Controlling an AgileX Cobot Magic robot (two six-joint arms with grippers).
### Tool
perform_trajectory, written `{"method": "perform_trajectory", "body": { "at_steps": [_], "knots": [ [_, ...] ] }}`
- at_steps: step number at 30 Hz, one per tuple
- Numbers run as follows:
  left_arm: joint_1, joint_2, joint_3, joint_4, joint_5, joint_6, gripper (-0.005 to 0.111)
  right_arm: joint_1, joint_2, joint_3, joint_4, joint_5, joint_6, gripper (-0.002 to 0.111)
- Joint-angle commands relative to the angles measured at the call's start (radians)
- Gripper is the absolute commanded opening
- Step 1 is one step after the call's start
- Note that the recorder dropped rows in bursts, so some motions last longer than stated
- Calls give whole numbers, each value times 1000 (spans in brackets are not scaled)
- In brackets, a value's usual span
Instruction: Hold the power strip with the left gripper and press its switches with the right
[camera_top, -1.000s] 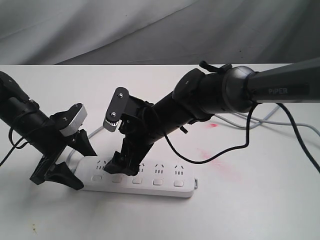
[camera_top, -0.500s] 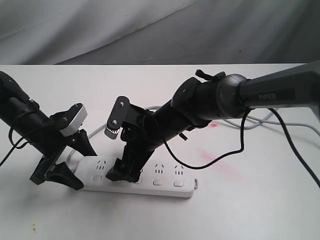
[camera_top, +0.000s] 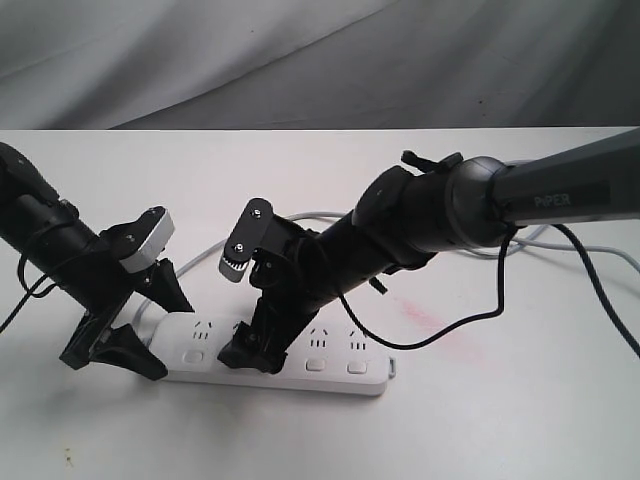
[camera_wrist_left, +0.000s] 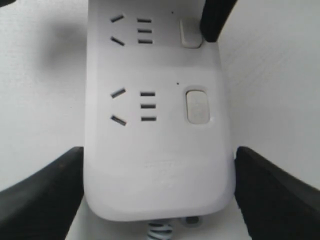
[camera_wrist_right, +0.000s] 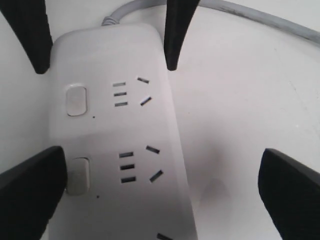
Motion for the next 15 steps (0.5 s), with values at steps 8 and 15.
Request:
{"method": "perform_trajectory", "body": {
  "at_steps": [8,15],
  "knots": [
    [-6,-2,-1,-9,4,3,54,0,14,23,45,-61,-80,95],
    [-6,-2,-1,-9,4,3,54,-2,-6,18,71,-87,-111,95]
  ]
}}
